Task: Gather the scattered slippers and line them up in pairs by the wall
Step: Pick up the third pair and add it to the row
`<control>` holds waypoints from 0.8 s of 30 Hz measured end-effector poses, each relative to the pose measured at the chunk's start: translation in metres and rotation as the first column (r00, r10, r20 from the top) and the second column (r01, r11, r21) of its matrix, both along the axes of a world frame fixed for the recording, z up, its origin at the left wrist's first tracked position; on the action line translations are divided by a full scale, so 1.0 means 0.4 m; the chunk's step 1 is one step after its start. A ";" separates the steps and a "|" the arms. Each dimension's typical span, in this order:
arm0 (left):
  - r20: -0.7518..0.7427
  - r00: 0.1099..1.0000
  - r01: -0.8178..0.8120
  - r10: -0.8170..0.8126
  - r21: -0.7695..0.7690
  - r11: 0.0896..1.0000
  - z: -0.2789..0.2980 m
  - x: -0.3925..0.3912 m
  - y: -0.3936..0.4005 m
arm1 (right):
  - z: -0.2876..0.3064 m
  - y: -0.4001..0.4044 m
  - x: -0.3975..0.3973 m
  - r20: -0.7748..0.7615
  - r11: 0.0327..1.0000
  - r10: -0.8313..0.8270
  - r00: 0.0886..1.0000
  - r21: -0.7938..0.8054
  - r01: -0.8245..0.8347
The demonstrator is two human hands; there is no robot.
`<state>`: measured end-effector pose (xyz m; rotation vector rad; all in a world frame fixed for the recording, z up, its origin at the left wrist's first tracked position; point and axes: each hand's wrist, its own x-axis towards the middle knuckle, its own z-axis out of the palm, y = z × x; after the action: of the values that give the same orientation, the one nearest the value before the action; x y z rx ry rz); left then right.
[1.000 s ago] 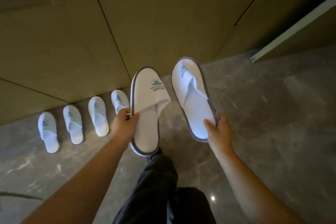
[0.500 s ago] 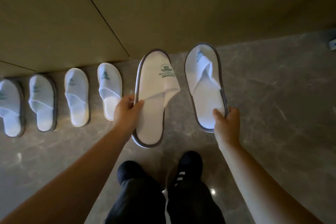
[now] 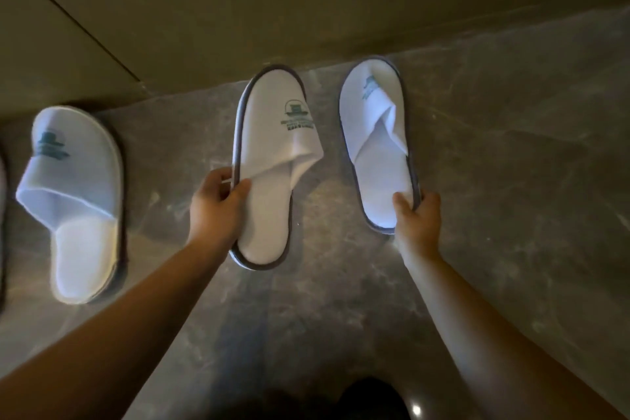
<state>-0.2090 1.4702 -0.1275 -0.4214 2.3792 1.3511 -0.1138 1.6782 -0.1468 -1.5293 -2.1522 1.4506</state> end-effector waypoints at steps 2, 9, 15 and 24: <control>-0.013 1.000 0.006 -0.005 0.033 0.999 -0.009 -0.012 0.008 | -0.019 0.008 -0.005 0.044 0.999 0.048 0.998 0.017 -0.049; -0.049 0.998 -0.029 0.035 0.120 0.992 0.036 -0.019 0.008 | 0.070 -0.053 -0.027 -0.009 0.957 0.241 0.971 0.169 -0.236; -0.043 0.999 -0.013 0.023 0.214 0.977 0.054 -0.025 -0.044 | 0.109 -0.236 -0.131 -0.172 0.872 0.267 0.948 -0.376 -0.314; -0.072 0.973 0.203 -0.219 -0.178 0.963 0.008 0.006 -0.313 | 0.012 -0.391 -0.214 -0.141 0.870 0.394 0.908 -0.262 -0.418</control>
<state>-0.2066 1.3452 -0.1244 -0.1462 2.5412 1.0994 -0.1994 1.5217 -0.1420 -1.0916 -2.3983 1.9967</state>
